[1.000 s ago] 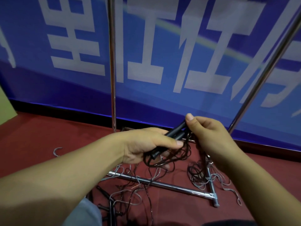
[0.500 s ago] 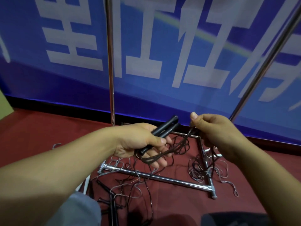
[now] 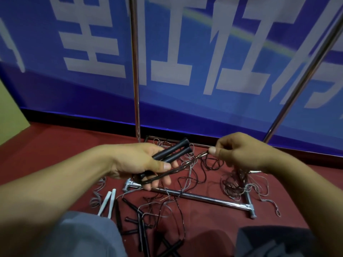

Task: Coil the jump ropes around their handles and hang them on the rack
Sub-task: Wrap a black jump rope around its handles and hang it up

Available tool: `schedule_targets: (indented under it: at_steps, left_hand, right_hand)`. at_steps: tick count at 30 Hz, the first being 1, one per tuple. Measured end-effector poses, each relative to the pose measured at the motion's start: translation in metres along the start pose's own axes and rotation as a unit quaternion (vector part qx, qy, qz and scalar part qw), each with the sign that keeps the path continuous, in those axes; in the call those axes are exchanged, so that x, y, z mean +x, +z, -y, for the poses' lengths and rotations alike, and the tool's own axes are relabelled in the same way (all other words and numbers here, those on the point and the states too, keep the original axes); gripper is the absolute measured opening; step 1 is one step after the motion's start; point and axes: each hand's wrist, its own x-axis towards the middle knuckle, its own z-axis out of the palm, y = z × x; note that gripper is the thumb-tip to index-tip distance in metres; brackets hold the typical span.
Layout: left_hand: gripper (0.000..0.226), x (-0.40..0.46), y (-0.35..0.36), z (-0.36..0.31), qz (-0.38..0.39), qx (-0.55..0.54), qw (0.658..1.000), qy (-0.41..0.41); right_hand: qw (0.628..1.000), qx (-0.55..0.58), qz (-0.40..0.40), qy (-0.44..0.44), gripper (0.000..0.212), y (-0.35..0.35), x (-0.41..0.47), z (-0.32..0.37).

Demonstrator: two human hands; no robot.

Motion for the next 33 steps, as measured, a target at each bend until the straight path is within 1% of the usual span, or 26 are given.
schedule_targets:
  at_steps: [2,3,5,7,9,11,14,17,19,21,22,25,28,30,33]
  left_hand:
    - [0.005,-0.003,-0.002,0.0,0.009,0.007,1.0,0.017]
    - [0.002,-0.003,-0.003,0.0,0.014,0.013,1.0,0.023]
    - [0.004,-0.003,-0.005,0.003,0.016,0.029,0.999,0.028]
    - [0.008,-0.001,-0.006,0.006,0.01,0.035,0.999,0.021]
    - [0.011,0.001,-0.005,0.009,0.006,0.036,0.999,0.012]
    - [0.011,0.001,-0.005,0.011,0.014,0.032,0.999,-0.007]
    - [0.015,0.001,-0.005,0.01,0.025,0.03,0.999,-0.033]
    - [0.018,0.005,-0.004,0.008,0.029,0.049,0.997,-0.043]
    - [0.017,0.01,-0.001,0.006,0.039,0.083,0.995,-0.044]
    - [0.007,0.015,0.005,0.005,0.059,0.11,0.991,-0.046]
    - [0.005,0.017,0.009,0.004,0.071,0.116,0.99,-0.047]
    - [0.012,0.023,0.022,-0.004,0.112,0.122,0.986,-0.032]
    - [0.012,0.025,0.033,-0.017,0.132,0.107,0.985,0.003]
    - [0.016,0.026,0.038,-0.024,0.131,0.098,0.986,0.027]
    - [0.022,0.027,0.042,-0.031,0.136,0.087,0.986,0.048]
  right_hand:
    - [0.996,-0.066,-0.055,0.003,0.052,0.006,0.005,0.003]
    - [0.994,-0.089,-0.07,0.008,0.056,0.01,0.008,0.003]
    - [0.99,-0.112,-0.078,0.027,0.065,0.017,0.012,0.0]
    - [0.99,-0.107,-0.079,0.045,0.069,0.018,0.014,-0.003]
    - [0.994,-0.058,-0.082,0.046,0.065,0.014,0.013,-0.002]
    - [0.996,0.025,-0.086,0.03,0.054,0.01,0.011,0.001]
    - [0.988,0.137,-0.075,0.004,0.042,0.008,0.005,0.008]
    - [0.976,0.202,-0.083,-0.019,0.036,0.012,0.0,0.018]
    - [0.969,0.226,-0.097,-0.035,0.033,0.019,0.0,0.026]
    - [0.968,0.219,-0.114,-0.053,0.032,0.027,0.003,0.032]
    - [0.969,0.202,-0.126,-0.06,0.032,0.03,0.005,0.034]
    - [0.972,0.151,-0.17,-0.06,0.034,0.033,0.014,0.037]
    - [0.972,0.114,-0.202,-0.038,0.037,0.029,0.021,0.032]
    - [0.972,0.111,-0.205,-0.029,0.038,0.024,0.025,0.026]
    - [0.974,0.124,-0.188,-0.015,0.037,0.014,0.025,0.015]
